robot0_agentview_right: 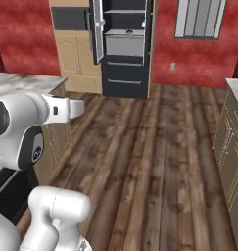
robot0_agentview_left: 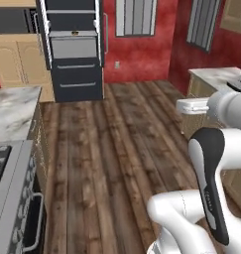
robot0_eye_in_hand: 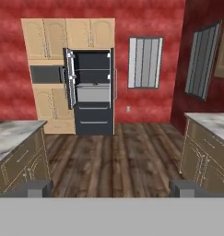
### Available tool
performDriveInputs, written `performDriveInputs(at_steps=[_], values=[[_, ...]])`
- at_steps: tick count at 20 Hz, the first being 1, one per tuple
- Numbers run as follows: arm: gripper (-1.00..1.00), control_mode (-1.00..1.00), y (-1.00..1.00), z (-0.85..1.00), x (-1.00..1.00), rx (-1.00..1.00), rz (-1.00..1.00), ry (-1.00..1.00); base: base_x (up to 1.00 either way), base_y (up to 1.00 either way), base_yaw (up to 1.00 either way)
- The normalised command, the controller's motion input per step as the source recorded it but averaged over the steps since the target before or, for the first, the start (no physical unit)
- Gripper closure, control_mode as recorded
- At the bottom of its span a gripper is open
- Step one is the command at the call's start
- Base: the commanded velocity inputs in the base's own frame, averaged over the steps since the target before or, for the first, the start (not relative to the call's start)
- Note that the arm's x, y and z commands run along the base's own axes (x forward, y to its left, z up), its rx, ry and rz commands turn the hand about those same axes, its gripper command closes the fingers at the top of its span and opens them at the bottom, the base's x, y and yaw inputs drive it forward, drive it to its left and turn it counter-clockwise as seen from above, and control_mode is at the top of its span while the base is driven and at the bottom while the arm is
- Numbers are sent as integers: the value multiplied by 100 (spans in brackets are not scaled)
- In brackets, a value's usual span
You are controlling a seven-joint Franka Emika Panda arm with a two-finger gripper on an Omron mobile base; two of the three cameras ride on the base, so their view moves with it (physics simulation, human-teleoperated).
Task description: Take the cake and donut from the fridge and place them on the empty tray on the dining counter.
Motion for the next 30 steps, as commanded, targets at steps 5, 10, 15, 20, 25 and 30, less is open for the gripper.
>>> performDriveInputs(at_steps=[5,10,15,20,25,30], values=[[-100,100,0,0,0,0,0,0,100,-9,0],[-100,100,0,0,0,0,0,0,100,11,0],[-100,100,0,0,0,0,0,0,100,31,0],[-100,100,0,0,0,0,0,0,100,38,-1],[-100,100,0,0,0,0,0,0,100,39,-3],[-100,100,0,0,0,0,0,0,100,50,-3]])
